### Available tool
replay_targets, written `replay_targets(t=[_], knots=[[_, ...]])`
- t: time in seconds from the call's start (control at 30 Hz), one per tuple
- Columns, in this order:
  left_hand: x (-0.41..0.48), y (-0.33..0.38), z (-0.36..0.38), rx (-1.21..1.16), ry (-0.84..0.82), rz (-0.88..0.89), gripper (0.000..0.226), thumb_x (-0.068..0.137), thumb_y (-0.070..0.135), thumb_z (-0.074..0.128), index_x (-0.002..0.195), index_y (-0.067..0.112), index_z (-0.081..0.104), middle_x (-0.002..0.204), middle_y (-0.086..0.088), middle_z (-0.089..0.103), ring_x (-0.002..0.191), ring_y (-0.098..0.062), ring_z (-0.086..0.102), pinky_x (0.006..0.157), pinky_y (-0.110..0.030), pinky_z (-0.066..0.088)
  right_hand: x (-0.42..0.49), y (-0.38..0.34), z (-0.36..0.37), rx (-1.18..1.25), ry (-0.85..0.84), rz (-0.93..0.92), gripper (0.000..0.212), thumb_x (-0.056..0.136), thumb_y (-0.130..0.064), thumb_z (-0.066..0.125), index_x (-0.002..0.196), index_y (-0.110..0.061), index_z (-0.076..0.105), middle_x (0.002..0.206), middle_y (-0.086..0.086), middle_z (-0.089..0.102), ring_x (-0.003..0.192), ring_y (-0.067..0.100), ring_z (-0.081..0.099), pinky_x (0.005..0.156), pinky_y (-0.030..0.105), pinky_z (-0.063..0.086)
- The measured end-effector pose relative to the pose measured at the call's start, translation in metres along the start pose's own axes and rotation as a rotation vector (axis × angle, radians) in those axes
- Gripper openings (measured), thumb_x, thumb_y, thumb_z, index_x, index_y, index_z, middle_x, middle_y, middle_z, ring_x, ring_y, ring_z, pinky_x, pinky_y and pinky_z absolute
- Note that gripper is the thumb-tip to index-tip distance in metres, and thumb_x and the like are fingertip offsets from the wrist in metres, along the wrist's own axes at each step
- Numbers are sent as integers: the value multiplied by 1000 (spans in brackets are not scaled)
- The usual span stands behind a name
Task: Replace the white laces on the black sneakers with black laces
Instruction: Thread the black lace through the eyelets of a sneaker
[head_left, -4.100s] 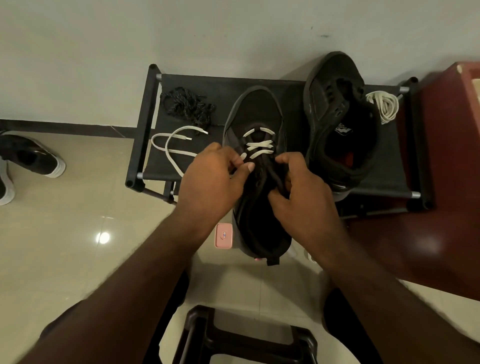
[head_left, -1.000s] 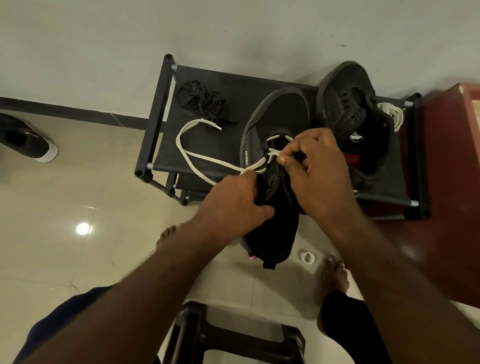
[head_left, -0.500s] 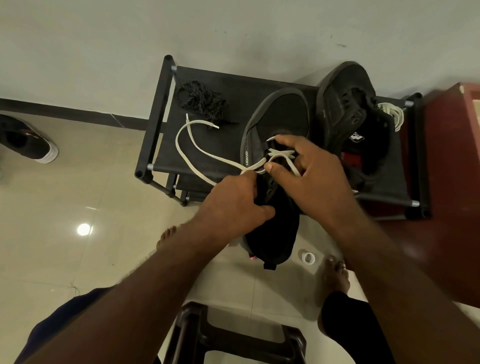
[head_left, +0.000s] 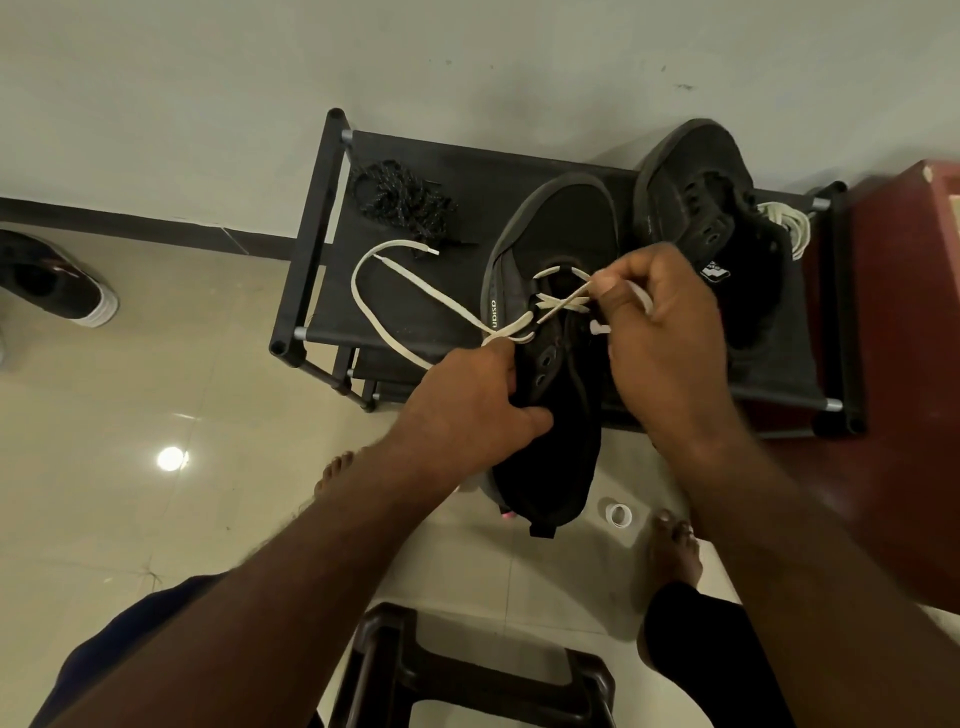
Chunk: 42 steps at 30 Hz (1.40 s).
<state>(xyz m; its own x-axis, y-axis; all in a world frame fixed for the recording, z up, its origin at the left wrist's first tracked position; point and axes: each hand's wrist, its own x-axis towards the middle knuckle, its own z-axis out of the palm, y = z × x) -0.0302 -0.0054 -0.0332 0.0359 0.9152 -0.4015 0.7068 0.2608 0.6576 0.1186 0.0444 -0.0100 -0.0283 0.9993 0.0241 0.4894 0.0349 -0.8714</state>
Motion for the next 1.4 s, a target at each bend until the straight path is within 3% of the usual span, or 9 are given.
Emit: replay_targets(t=[0.1, 0.23, 0.33, 0.6, 0.87, 1.1, 1.17, 1.27, 1.4], knots=[[0, -1, 1, 24, -9, -11, 30, 78, 37, 72, 96, 20, 54, 77, 7, 58, 71, -12, 59, 63, -28, 49, 1, 2, -2, 65, 54, -11, 3, 97, -15, 61, 95, -18, 61, 83, -7, 62, 71, 1, 59, 62, 12, 45], [0, -1, 1, 57, -23, -3, 36, 77, 40, 70, 104, 20, 56, 80, 5, 61, 75, -16, 62, 72, -40, 58, -4, 4, 3, -191, -17, -251, 32, 87, -14, 65, 119, -18, 63, 106, -25, 51, 104, 12, 57, 87, 21, 47], [0, 1, 0, 79, -20, 0, 36, 78, 39, 70, 105, 20, 55, 81, 4, 61, 75, -17, 62, 73, -40, 58, -3, 6, 8, -267, -137, -230, 33, 87, -15, 70, 120, -17, 68, 110, -11, 57, 105, 13, 59, 91, 28, 50], [0, 0, 2, 84, -21, -5, 31, 77, 38, 71, 97, 21, 53, 79, 4, 60, 73, -16, 61, 73, -41, 57, -1, 13, 11, -333, -158, -147, 5, 95, -13, 64, 94, -17, 67, 94, -10, 54, 80, -6, 53, 74, 2, 40], [0, -1, 1, 63, -14, -5, 30, 78, 40, 70, 93, 24, 49, 78, 9, 57, 75, -15, 59, 72, -38, 56, -2, 5, 4, 12, 275, -326, 11, 99, -8, 52, 99, -18, 49, 95, 9, 57, 83, 14, 55, 76, 16, 44], [0, -2, 2, 83, -17, -5, 34, 76, 41, 70, 98, 20, 54, 81, 4, 61, 75, -18, 62, 74, -42, 57, -3, 16, 9, -278, -105, -267, 48, 88, -11, 67, 135, -16, 57, 126, 5, 46, 102, 10, 55, 90, 17, 49], [0, -1, 2, 94, -18, -5, 34, 76, 40, 70, 98, 20, 54, 80, 4, 61, 74, -19, 62, 73, -42, 57, -3, 17, 11, -354, -132, -255, 36, 90, -14, 68, 126, -18, 65, 122, 2, 46, 103, 12, 55, 89, 24, 52], [0, -1, 2, 92, -20, -13, 32, 76, 39, 70, 96, 21, 53, 79, 5, 59, 75, -19, 61, 74, -42, 57, -1, 16, 10, -384, -115, -190, 14, 93, -21, 69, 105, -15, 71, 114, -5, 45, 93, 3, 52, 78, 4, 42], [0, -1, 2, 63, -22, -12, 32, 76, 38, 71, 97, 21, 54, 79, 7, 59, 75, -16, 61, 74, -40, 57, 0, 17, 10, -349, -71, -173, 3, 94, -16, 66, 93, -13, 66, 108, -8, 46, 82, -3, 50, 76, -1, 39]])
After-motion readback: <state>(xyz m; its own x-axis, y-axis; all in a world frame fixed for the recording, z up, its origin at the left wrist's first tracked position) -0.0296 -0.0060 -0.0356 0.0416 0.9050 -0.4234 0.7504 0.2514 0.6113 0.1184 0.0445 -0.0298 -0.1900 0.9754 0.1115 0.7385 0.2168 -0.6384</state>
